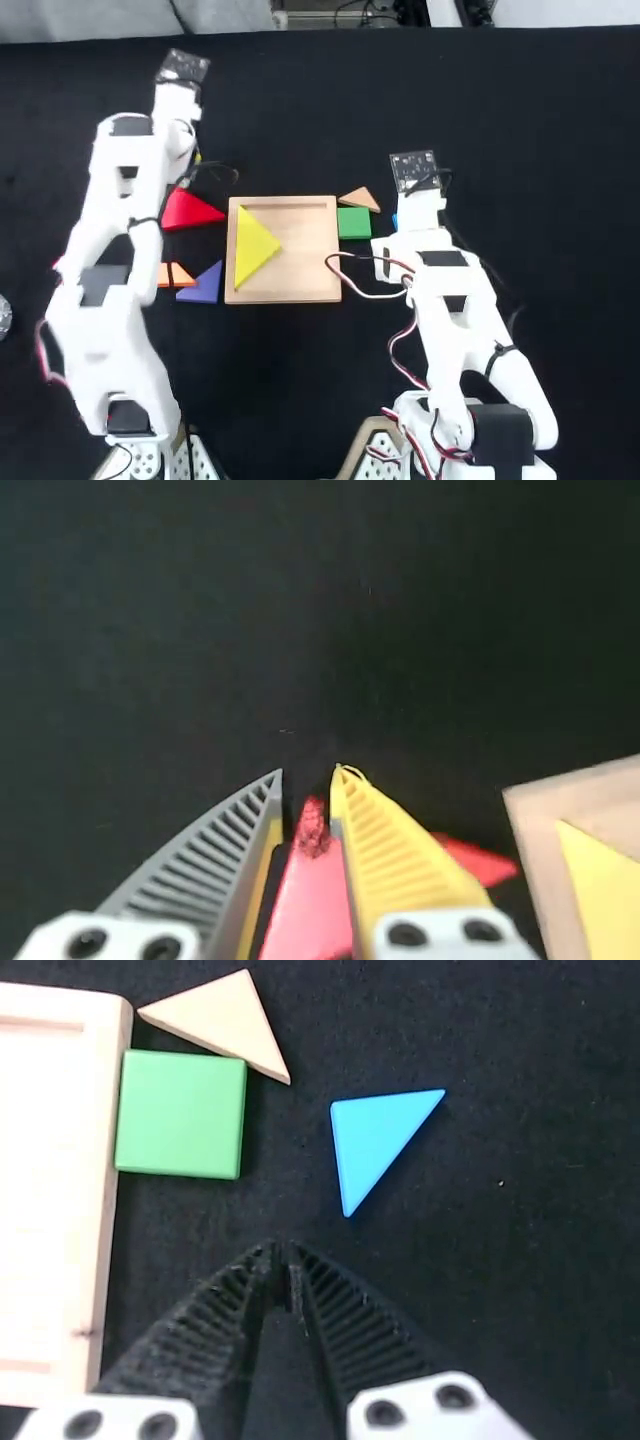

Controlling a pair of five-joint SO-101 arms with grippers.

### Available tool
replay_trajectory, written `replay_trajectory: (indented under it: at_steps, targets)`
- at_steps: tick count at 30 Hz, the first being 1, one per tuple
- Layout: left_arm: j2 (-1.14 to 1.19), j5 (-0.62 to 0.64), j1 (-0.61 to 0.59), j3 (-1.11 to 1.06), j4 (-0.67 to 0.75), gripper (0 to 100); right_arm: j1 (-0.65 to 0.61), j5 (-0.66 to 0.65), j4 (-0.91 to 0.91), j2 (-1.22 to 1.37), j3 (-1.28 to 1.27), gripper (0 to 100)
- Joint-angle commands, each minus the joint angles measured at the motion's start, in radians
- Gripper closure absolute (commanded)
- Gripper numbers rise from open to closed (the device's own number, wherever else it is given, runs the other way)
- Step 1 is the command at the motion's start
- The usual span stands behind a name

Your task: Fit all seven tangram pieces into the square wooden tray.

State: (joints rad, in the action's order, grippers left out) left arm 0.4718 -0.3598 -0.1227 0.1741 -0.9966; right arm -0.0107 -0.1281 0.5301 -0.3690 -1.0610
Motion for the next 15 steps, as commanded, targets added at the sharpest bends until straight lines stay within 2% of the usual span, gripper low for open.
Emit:
replay_trajectory:
  at_steps: [1,8,15]
  targets:
    - [0.098,0.012,-0.001,0.111,0.006,91,0.009,-0.011,-0.020,-0.036,0.004,98.7]
    - [0.110,-0.186,-0.016,0.105,-0.186,91,0.009,-0.011,-0.020,-0.036,0.007,98.7]
    - [0.100,-0.198,-0.154,0.108,-0.229,91,0.009,-0.011,-0.020,-0.036,0.005,98.7]
